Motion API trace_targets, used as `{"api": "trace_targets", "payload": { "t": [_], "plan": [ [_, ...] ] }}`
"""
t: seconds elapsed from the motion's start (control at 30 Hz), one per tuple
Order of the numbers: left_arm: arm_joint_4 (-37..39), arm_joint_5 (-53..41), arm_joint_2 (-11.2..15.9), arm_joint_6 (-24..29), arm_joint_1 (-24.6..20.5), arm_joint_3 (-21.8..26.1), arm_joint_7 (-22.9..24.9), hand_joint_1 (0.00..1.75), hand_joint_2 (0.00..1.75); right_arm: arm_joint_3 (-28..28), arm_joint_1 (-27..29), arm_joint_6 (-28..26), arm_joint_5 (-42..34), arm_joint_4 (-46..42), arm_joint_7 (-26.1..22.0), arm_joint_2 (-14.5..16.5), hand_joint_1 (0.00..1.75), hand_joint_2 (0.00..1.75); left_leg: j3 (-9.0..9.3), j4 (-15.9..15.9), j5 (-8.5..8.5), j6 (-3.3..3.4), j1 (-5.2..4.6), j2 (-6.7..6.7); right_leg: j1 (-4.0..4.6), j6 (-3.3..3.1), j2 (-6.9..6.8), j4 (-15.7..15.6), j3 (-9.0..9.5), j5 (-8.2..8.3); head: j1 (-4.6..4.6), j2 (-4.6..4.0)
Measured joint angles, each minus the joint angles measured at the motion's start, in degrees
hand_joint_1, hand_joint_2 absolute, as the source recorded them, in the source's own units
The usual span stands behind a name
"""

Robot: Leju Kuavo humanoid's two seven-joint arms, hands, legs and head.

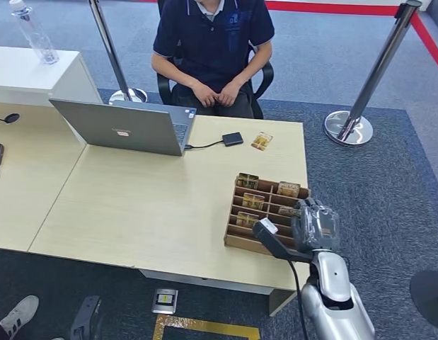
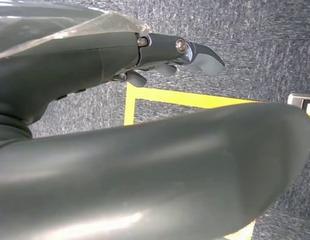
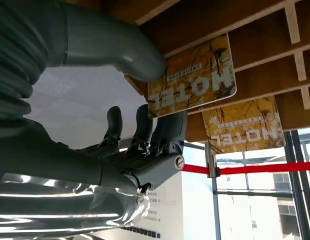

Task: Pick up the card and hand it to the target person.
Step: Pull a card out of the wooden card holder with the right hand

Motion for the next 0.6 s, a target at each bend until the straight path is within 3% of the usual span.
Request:
{"api": "trace_targets", "payload": {
  "t": [0.1, 0.6],
  "plan": [
    [0.0, -0.36, 0.0, -0.03, -0.02, 0.02, 0.0, 0.0, 0.0, -0.01, 0.3, 0.05, 0.18, -0.76, 0.0, 0.03, 1.75, 1.75, 0.0, 0.0, 0.0, 0.0, 0.0, 0.0, 0.0, 0.0, 0.0, 0.0, -0.01, 0.0, 0.0, 0.0],
    [0.0, -1.76, 0.0, -0.19, -0.04, 1.45, -0.01, 0.0, 0.0, -0.02, 3.33, -1.03, 1.42, -8.3, -1.96, -0.27, 1.75, 1.75, -0.06, 0.0, 0.0, 0.0, 0.0, 0.0, 0.0, 0.0, 0.0, 0.0, -0.06, 0.0, 0.0, 0.0]
  ]
}}
